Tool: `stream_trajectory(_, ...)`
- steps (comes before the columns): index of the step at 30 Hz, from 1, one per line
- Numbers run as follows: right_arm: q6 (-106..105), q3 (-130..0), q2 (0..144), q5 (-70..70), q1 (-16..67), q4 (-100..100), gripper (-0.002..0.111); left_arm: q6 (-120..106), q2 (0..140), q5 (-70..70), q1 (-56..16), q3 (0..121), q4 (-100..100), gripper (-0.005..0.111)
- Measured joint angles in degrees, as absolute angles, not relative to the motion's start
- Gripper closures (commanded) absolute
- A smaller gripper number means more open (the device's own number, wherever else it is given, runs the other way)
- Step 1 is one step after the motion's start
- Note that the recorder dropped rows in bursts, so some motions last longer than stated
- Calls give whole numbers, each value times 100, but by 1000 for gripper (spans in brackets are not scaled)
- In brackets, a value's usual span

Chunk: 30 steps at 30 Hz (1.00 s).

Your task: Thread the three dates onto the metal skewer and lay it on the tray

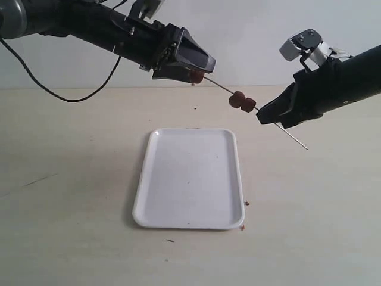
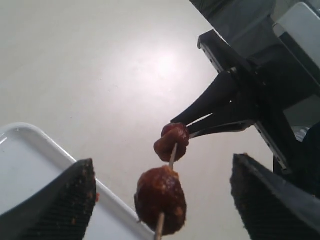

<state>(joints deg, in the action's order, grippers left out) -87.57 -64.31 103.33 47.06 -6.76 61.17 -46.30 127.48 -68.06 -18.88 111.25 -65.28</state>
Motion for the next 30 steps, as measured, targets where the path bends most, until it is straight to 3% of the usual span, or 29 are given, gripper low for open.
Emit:
stream_trajectory(15, -9130, -6467, 10333, 5068, -697, 6029, 108, -4739, 12699, -6805, -1888, 11125, -6593, 33)
stream_trajectory(30, -10892, -6467, 10345, 4975, -707, 6049, 108, -3876, 12699, -6906, -1876, 11115, -6593, 33)
